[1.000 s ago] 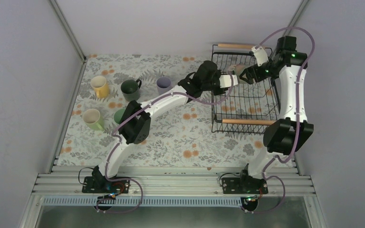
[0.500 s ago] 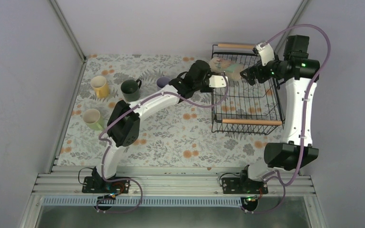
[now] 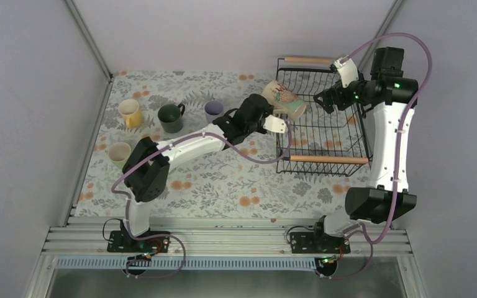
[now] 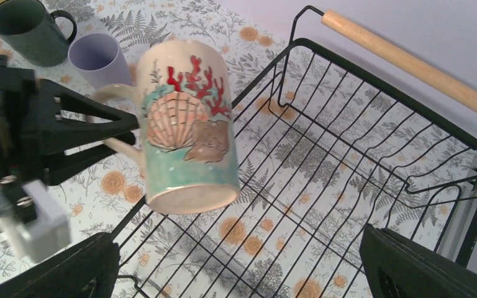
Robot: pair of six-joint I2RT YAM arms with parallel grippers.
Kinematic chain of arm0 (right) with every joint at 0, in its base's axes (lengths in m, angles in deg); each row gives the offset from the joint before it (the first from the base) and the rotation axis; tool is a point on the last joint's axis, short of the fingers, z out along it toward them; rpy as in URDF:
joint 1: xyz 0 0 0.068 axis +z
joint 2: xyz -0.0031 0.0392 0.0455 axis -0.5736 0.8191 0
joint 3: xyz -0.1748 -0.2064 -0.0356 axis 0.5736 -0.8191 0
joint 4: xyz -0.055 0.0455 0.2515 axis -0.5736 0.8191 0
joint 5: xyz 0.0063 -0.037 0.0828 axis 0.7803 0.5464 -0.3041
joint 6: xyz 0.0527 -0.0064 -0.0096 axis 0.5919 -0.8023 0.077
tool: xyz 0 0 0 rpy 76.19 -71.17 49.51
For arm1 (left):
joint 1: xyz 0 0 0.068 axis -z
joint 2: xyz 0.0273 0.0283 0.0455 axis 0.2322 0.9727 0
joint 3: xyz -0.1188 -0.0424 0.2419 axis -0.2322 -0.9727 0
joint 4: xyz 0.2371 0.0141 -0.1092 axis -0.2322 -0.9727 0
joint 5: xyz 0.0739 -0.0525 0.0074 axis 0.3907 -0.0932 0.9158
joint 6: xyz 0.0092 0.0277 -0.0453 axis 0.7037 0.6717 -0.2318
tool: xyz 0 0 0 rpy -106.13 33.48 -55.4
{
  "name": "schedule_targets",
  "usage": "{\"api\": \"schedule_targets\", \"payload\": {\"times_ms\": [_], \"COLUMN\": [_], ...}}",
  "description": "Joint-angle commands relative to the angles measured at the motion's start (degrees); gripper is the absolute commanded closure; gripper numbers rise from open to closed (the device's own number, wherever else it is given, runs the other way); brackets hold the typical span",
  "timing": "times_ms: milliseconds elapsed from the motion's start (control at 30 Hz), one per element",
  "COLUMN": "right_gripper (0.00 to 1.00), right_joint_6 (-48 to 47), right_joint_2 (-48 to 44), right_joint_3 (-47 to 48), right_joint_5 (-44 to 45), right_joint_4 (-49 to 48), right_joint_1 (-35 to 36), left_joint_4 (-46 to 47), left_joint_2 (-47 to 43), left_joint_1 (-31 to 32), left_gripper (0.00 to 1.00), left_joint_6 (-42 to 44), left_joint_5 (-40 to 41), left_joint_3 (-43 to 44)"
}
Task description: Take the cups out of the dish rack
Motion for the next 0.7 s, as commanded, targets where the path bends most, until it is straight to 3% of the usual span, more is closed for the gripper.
{"api": "schedule_targets", "payload": {"times_ms": [0, 200, 400, 533, 667], "right_gripper": [0.0, 0.0, 0.0, 0.0, 0.0], "right_joint_6": [-1.5, -1.8, -2.5, -2.9, -3.4], "right_joint_2": [-1.3, -1.0, -1.3, -1.8, -2.7], "right_joint_3": [-1.5, -1.5, -2.9, -3.9, -4.6], "right_joint_5": [-0.3, 0.3, 0.0, -0.4, -1.0], "right_joint_4": [0.5, 0.5, 0.5, 0.5, 0.5], "right_joint_1": [-0.4, -0.4, -0.4, -0.4, -0.4], "left_joint_4": [15.3, 23.6, 24.3, 32.6, 42.2], "left_joint_2": [-9.4, -16.1, -21.3, -25.3, -30.1], "left_joint_1": [0.4, -0.2, -2.1, -4.8, -7.5], "left_gripper": [0.98, 0.98, 0.98, 0.98, 0.98], "left_joint_6": [8.6, 19.4, 30.2, 42.6, 56.0], "left_joint_5": [5.8, 11.0, 17.6, 22.0, 21.5], "left_joint_3": [-3.5, -11.8, -18.1, -26.9, -36.0]}}
